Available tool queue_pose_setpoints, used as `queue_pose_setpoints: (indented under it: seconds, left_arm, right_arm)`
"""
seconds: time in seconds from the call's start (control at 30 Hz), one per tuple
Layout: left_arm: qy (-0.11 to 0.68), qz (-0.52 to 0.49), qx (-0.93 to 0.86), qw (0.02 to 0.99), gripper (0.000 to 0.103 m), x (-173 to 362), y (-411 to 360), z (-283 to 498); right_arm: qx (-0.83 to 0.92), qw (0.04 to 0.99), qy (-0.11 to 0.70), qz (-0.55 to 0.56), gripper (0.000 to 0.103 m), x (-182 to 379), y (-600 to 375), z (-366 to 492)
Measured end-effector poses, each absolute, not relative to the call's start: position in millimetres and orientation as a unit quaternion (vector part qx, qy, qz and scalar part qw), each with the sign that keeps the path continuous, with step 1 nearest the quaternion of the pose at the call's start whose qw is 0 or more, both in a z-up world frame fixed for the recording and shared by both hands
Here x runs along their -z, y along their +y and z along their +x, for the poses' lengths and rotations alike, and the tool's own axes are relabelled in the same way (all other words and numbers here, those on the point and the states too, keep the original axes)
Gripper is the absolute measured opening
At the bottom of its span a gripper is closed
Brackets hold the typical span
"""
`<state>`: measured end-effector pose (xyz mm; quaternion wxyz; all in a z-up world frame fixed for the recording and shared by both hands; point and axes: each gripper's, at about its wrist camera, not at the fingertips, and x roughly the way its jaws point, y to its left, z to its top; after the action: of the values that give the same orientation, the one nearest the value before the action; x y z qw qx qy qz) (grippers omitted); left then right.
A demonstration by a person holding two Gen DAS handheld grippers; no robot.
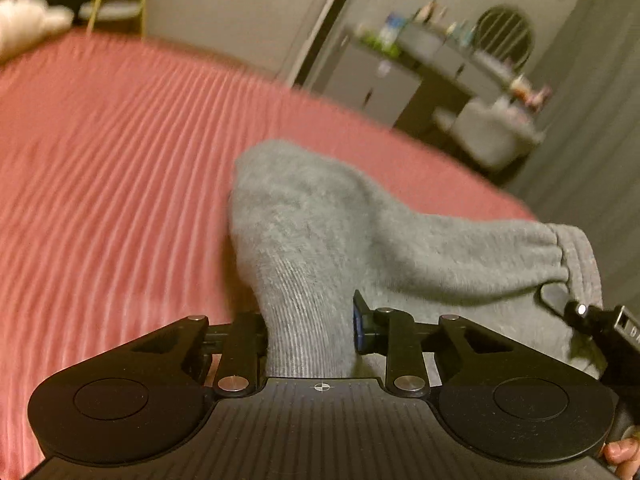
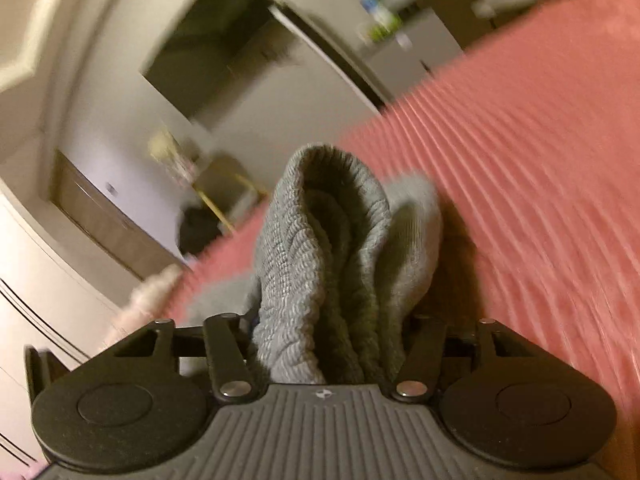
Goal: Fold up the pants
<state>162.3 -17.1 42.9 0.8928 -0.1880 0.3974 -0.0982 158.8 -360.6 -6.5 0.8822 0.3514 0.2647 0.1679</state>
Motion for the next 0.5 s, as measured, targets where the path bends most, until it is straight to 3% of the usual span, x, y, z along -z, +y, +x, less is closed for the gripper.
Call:
queue_pose_setpoints:
  seconds: [0.13, 0.17, 0.2, 0.23, 0.27, 0.37, 0.43, 0.5]
  left_arm:
    - [0.355, -0.203, 0.117, 0.905, 0.034, -74.1, -20.1, 185.8]
    - [0.353, -0.215, 0.114, 0.903, 0.041, -77.7, -19.2, 195.7]
    - [0.355, -0.215, 0.092, 0.905, 0.06, -78.5, -18.7, 204.2]
    - [0.359, -0.204, 0.044, 0.91, 0.074, -78.7, -17.9, 210.4]
    - [0.358, -0.182, -0.016, 0.916, 0.075, -78.0, -19.2, 213.3]
    - [0.373, -0.097, -0.051, 0.921, 0.077, -65.9, -28.7, 207.4]
    - [0.384, -0.058, -0.049, 0.92, 0.079, -51.8, -37.9, 193.9]
    - [0.388, -0.037, -0.044, 0.92, 0.082, -37.3, -43.2, 176.8]
  right_arm:
    - [-0.17, 0.901, 0.186, 0.354, 0.055, -23.6, -370.8, 163.9]
    - [-0.166, 0.903, 0.175, 0.356, 0.056, -26.1, -376.0, 166.5]
    - [-0.156, 0.908, 0.171, 0.35, 0.062, -26.1, -380.1, 169.3]
    - [-0.128, 0.915, 0.176, 0.339, 0.077, -23.7, -388.2, 171.2]
    - [-0.092, 0.921, 0.189, 0.328, 0.1, -20.0, -394.6, 175.3]
    - [0.033, 0.939, 0.189, 0.284, 0.099, -6.3, -410.3, 173.2]
    - [0.036, 0.928, 0.19, 0.317, 0.098, -1.3, -420.3, 170.6]
    - [-0.019, 0.91, 0.178, 0.373, 0.086, -3.2, -419.7, 170.3]
